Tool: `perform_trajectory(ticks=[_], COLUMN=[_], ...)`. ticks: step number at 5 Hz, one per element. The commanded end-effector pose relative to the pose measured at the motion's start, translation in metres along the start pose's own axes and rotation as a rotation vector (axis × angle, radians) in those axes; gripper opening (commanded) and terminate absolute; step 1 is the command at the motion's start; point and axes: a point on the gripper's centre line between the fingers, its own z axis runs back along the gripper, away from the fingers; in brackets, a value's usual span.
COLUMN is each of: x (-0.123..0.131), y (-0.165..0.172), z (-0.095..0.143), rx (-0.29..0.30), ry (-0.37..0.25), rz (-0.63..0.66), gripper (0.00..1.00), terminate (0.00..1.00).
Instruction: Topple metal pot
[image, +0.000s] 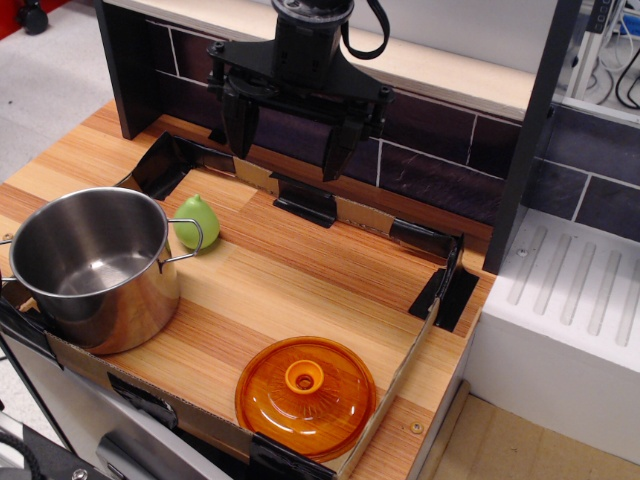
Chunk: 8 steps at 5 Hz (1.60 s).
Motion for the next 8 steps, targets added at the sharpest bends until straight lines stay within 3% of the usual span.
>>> perform_trajectory(ticks=[1,3,4,5,6,7,8], x=[0.000,-0.002,-0.002,-0.002,-0.003,-0.006,-0.013], y=[0.000,0.041,0.077,0.111,0.133,0.145,0.148], z=[0.000,0.020,0.028,0.015,-0.001,-0.019,-0.038], rx=[0.000,-0.048,0.002,-0.024,-0.022,-0.014,-0.018], ry=[0.000,-0.060,-0.175,-0.100,-0.097,-0.026,-0.002], rz=[0.000,-0.212,-0.444,-0.631,-0.751,-0.771,-0.807], gripper=[1.00,1.00,1.00,1.00,1.00,1.00,1.00], terminate=[0.00,0.00,0.00,0.00,0.00,0.00,0.00])
